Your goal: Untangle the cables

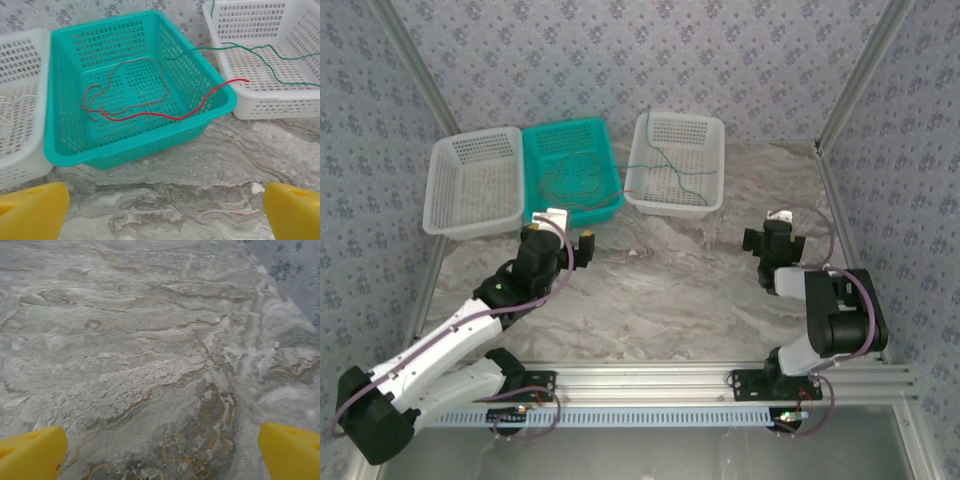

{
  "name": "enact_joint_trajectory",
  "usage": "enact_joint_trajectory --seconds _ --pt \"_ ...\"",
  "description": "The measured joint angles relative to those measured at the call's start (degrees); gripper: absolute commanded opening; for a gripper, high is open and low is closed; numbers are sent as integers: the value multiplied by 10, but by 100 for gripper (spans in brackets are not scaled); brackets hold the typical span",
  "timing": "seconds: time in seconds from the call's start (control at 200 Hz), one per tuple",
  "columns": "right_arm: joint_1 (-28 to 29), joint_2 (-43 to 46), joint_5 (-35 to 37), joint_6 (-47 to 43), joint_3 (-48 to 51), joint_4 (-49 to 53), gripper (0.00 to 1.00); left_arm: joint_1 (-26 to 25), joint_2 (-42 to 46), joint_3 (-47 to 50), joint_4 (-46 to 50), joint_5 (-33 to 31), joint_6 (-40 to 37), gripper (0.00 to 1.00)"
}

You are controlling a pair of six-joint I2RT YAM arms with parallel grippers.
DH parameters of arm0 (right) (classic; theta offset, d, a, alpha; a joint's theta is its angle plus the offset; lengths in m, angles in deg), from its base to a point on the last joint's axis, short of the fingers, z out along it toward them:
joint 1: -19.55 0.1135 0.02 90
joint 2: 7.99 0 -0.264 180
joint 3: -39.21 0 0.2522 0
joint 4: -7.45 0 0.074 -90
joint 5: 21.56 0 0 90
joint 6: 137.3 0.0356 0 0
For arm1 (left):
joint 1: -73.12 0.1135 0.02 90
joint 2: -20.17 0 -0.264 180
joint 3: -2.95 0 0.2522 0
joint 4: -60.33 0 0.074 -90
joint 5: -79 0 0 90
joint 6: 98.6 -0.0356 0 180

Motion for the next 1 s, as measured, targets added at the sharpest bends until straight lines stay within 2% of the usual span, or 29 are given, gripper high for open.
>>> enact_joint_trajectory --seconds 0.185,0.3,0.405,0.515,0.625,0.75,0.894,0.999 --pt "-15 -5 -57 -14 22 -56 100 1 23 15 4 -64 -10 99" --pt "-13 -5 -68 -18 22 -76 100 23 43 43 0 -98 -10 99" --pt "-19 -5 -87 -20 22 -78 100 83 54 73 -9 -111 -4 99" --pt "-22 -5 -111 -23 21 -78 100 171 52 114 -46 -104 -1 99" --pt "-22 -5 -125 -25 21 -78 100 249 12 142 -84 -94 -19 99" --pt "-23 -5 -131 -25 21 -78 100 314 -51 163 -156 -65 -41 99" --pt "-24 -5 -134 -25 21 -78 100 392 -119 187 -241 39 -45 99" --pt "-24 -5 -136 -25 21 -78 100 424 -170 188 -288 100 -46 99"
